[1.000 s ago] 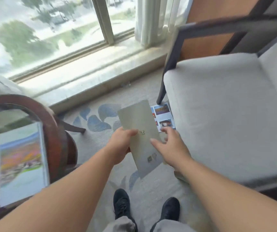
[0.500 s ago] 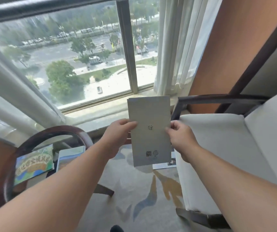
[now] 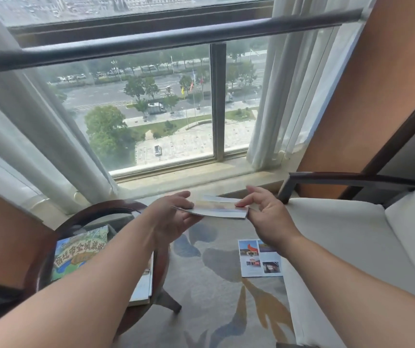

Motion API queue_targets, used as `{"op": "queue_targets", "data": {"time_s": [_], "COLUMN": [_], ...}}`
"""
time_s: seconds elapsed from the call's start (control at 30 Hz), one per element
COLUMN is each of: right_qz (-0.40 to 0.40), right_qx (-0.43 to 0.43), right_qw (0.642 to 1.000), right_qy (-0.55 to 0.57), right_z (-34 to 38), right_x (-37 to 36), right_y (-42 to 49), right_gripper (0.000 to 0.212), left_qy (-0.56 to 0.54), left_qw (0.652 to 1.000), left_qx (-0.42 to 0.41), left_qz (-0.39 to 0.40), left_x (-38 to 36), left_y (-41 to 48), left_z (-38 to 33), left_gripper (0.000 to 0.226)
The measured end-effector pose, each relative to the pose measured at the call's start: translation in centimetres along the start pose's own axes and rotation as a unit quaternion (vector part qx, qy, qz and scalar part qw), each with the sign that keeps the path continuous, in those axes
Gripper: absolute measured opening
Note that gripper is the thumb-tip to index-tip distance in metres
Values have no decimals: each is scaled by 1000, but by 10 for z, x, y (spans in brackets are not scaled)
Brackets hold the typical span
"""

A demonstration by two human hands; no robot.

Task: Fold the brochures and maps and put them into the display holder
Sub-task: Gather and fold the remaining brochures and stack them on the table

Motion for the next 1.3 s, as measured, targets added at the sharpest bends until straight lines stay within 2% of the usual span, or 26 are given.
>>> {"op": "queue_targets", "data": {"time_s": [0.07,0.13,0.2,0.27,0.33,0.43,0.5,0.63,0.9,0.97,1.0,1.07,1.13,1.2,1.27,1.3], "right_qz": [9,-4,-24,-24,-8,10,14,39,85,115,135,190,242,291,327,340], "right_qx": [-22,-59,-92,-125,-152,-161,-142,-121,-113,-115,-102,-44,19,68,101,107], "right_qw": [1000,995,976,958,948,948,948,955,963,966,973,981,948,885,828,815], "right_qy": [16,86,195,257,278,276,283,267,230,203,160,-11,-205,-356,-445,-457], "right_z": [4,10,17,24,33,49,57,68,60,55,54,59,68,75,81,84], "right_x": [-17,-33,-49,-68,-89,-118,-133,-159,-206,-216,-220,-223,-227,-235,-246,-252], "right_y": [5,11,18,25,29,32,35,40,68,75,80,88,97,103,106,107], "right_gripper": [29,33,45,56,39,15,18,21,17,19,20,17,16,20,28,29], "left_qy": [77,148,168,162,166,187,196,180,153,145,154,233,391,546,632,677], "left_qw": [997,989,985,985,983,978,976,976,976,974,967,927,850,780,750,719], "left_qx": [-1,-15,-38,-52,-60,-64,-75,-121,-134,-139,-146,-184,-219,-214,-150,-116], "left_qz": [0,-6,3,28,46,60,59,1,-76,-104,-138,-232,-278,-217,-128,-106], "left_x": [15,29,41,52,64,82,91,114,150,160,167,179,178,166,155,152], "left_y": [-10,-19,-27,-34,-41,-50,-56,-60,-51,-47,-44,-48,-55,-50,-41,-37], "left_z": [-11,-23,-34,-43,-50,-55,-60,-74,-68,-70,-75,-96,-122,-133,-128,-124], "left_gripper": [54,58,59,61,61,57,45,27,22,28,37,53,62,66,47,32]}}
Point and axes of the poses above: each hand's wrist, its own y-axis towards the middle knuckle, its own x-axis out of the back of the hand, z = x × y, the point moved 6 cm from there along y, towards the middle knuckle, and after that the axes turned 7 degrees about z, right-handed, at the moved point
